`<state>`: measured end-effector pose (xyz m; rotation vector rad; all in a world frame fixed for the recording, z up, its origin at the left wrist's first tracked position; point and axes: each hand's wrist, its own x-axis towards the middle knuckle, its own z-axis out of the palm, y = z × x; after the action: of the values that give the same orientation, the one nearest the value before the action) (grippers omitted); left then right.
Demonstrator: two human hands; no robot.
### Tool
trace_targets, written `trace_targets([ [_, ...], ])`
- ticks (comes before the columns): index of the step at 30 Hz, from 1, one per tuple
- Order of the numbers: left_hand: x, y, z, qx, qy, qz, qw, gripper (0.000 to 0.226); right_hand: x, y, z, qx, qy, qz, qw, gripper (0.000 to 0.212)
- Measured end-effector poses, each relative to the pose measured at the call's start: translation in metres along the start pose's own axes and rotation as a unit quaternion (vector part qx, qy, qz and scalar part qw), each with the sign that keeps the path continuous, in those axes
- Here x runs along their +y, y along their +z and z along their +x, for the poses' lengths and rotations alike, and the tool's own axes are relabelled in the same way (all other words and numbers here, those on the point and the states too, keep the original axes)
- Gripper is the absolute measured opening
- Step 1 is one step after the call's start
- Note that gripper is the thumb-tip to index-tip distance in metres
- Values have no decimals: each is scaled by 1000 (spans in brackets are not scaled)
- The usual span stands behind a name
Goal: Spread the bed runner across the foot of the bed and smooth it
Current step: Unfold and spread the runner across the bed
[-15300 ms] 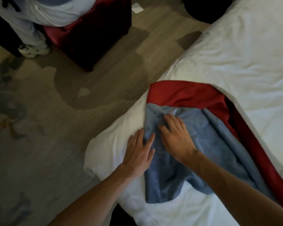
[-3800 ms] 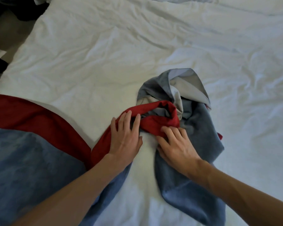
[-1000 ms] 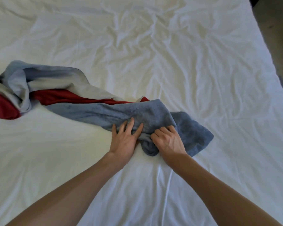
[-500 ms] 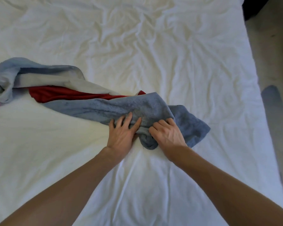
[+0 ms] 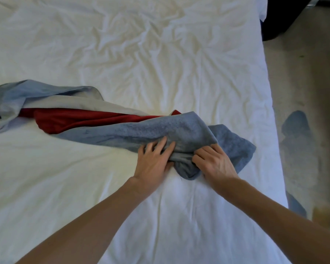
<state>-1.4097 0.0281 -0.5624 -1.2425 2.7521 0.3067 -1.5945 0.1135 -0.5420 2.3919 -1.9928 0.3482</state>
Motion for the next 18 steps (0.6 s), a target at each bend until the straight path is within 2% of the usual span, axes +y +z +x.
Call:
trace_targets([
  [4,-20,-11,1,29,47,-47,997,48,-14,-3,5,-15,81,79,993,14],
  [7,-35,-19,1,41,59,-71,995,39,-28,-8,18,4,144,114,983,22],
  [9,-38,-20,4,42,59,-56,996,34,-36,-7,28,-11,152,80,985,29],
  [12,-35,-14,7,36,32,-27,998,24,-40,1,37,-95,122,1,988,48],
  [14,-31,-10,8,38,14,-25,999,18,-40,6,39,-125,123,-17,984,43],
  [18,-24,-7,7,25,2,-28,999,23,-44,10,40,-131,129,-49,982,28],
])
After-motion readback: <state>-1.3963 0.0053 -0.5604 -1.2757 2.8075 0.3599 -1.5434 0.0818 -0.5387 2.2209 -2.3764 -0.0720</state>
